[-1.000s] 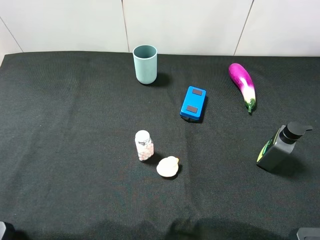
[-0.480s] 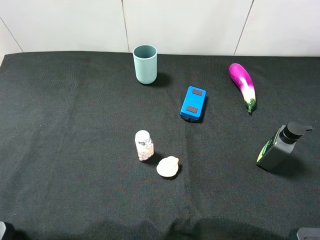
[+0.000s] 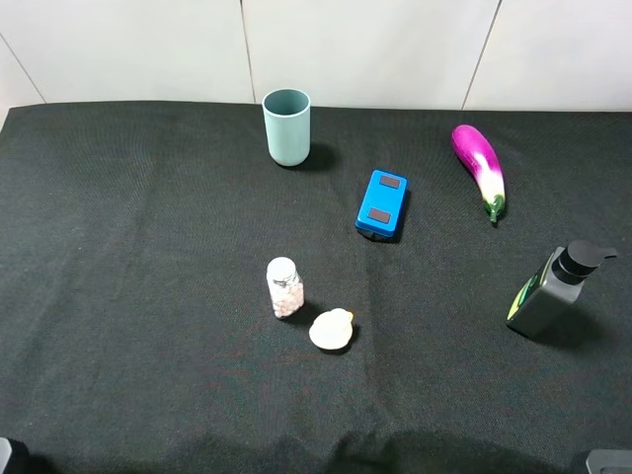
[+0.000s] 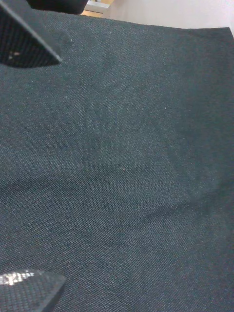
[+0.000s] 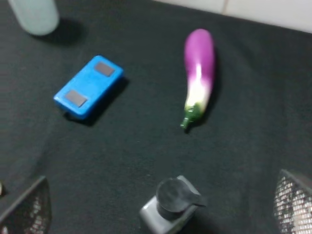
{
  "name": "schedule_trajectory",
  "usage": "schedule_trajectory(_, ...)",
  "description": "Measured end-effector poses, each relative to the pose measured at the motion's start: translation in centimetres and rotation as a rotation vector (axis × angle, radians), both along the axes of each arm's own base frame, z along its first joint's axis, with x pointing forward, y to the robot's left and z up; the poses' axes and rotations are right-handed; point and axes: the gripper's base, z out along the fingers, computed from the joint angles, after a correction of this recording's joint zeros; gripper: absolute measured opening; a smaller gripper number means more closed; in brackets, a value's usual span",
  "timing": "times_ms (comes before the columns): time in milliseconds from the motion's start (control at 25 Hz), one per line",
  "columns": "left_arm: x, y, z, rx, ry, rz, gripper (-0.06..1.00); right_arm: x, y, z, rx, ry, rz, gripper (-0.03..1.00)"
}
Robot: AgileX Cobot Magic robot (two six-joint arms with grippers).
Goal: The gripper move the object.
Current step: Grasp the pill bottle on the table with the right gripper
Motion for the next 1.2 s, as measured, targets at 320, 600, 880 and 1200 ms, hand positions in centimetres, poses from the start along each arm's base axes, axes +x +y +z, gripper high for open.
schedule_trajectory(320, 0.0, 0.0, 0.0, 0.000, 0.000, 0.000, 0.88, 4.3, 1.8, 0.1, -0.035, 0.160, 0.159, 0.69)
schedule_trajectory(600, 0.0, 0.0, 0.0, 0.000, 0.000, 0.000, 0.88, 8.2, 5.3, -1.1, -0.124, 0.294, 0.331, 0.69)
schedule_trajectory(880, 0.0, 0.0, 0.0, 0.000, 0.000, 0.000, 0.88, 10.9, 10.7, -2.3, -0.195, 0.389, 0.516, 0.69)
schedule_trajectory(1200, 0.0, 0.0, 0.0, 0.000, 0.000, 0.000, 0.88, 11.7, 17.6, -3.1, -0.286, 0.407, 0.721, 0.69)
